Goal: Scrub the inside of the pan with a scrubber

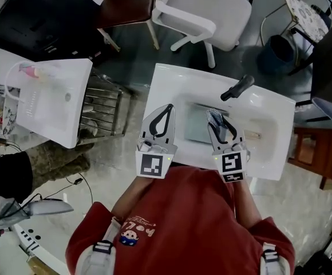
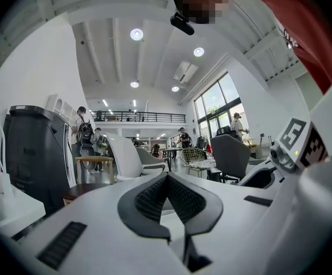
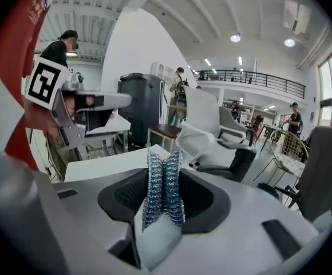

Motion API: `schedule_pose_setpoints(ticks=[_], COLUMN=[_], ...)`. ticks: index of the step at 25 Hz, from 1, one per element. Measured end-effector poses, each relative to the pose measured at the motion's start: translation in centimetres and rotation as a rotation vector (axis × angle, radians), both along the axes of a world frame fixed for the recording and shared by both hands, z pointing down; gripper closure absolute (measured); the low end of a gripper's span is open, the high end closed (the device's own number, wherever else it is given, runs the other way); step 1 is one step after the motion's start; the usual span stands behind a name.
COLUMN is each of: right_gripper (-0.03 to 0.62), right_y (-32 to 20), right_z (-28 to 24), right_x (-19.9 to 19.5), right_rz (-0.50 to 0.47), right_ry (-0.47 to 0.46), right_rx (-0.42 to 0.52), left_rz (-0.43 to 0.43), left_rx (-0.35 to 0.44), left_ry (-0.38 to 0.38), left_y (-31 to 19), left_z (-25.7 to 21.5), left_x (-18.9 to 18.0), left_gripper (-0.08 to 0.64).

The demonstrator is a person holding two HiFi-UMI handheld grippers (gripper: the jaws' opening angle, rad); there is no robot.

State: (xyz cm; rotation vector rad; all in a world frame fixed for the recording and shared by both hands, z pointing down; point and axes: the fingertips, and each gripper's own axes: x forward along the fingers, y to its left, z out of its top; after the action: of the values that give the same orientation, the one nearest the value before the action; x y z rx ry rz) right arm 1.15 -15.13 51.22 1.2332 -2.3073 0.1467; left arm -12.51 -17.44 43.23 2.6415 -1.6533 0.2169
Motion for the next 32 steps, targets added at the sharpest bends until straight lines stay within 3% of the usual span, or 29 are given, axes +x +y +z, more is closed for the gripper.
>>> schedule_pose_setpoints(ticks=[10, 17, 26, 32], right_gripper=[0.414, 0.414, 0.416, 0.416], right_y=[2.4, 5.0, 6.1, 6.7], right_z=[11.4, 17.4, 20.3, 22.1], right_x=[-2.2, -3.5, -4.8, -5.2], right_rz=[-0.223, -0.48, -0.695, -0.79], right_ry=[0.215, 0.345, 0.373, 0.377], right_rx=[-0.273, -0.47, -0.626, -0.707], left_rz=[0.002, -0.007, -0.029, -0.022], left_rx=[-0.015, -0.033, -0.051, -0.065], left_ry=[0.005, 0.02, 0.024, 0.031], left_y=[0.8, 1.4, 1.6, 1.6], left_z=[2.9, 3.8, 4.6, 5.2], left_x=[-0.5, -0.7, -1.3, -0.9], left_gripper=[0.552, 0.552, 0.552, 0.552])
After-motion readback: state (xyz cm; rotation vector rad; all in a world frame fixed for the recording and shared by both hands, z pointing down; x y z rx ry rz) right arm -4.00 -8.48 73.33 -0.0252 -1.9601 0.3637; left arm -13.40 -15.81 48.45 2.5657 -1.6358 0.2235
